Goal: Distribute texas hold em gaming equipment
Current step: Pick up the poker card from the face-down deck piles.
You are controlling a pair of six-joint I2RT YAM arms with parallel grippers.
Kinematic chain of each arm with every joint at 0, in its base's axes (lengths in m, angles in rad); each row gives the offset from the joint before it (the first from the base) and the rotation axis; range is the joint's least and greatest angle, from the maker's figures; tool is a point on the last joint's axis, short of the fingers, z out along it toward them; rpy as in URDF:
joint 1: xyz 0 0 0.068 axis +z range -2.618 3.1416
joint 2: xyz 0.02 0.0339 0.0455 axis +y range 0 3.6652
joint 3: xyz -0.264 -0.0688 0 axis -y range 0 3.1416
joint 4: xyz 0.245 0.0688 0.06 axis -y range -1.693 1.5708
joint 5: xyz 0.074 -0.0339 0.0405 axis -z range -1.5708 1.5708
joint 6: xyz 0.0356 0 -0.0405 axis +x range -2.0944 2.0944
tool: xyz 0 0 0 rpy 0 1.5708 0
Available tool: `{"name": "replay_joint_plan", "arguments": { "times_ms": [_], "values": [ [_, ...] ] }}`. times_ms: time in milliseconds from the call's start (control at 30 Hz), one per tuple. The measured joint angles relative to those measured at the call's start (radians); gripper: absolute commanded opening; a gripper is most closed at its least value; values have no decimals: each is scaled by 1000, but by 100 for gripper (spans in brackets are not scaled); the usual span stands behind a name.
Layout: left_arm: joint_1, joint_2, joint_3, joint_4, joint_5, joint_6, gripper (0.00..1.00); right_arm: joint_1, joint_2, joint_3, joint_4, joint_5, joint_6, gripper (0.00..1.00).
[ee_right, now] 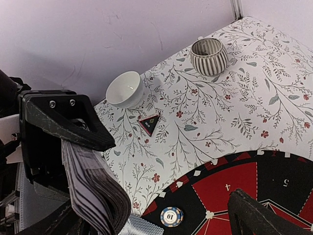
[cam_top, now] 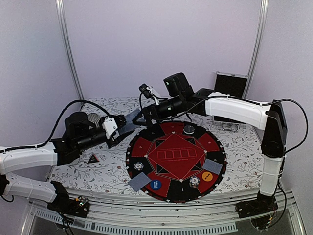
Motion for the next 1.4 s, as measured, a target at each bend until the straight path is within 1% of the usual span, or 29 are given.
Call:
{"name": "replay_joint_plan", "arguments": {
  "times_ms": [467,733,1067,1400],
  "values": [
    [-52,2,-13,2,-19,-2,55,0,-10,-23,-8,21,-11,100],
    [-103,31,-13,7,-27,-10,54,6,-66,-103,-14,20,-34,100],
    [-148,40,-13,11,-48,-12,53,14,-112,-165,-15,27,-43,99],
    [-183,40,-13,25,-58,-13,53,14,-198,-220,-26,82,-53,99]
  ]
}}
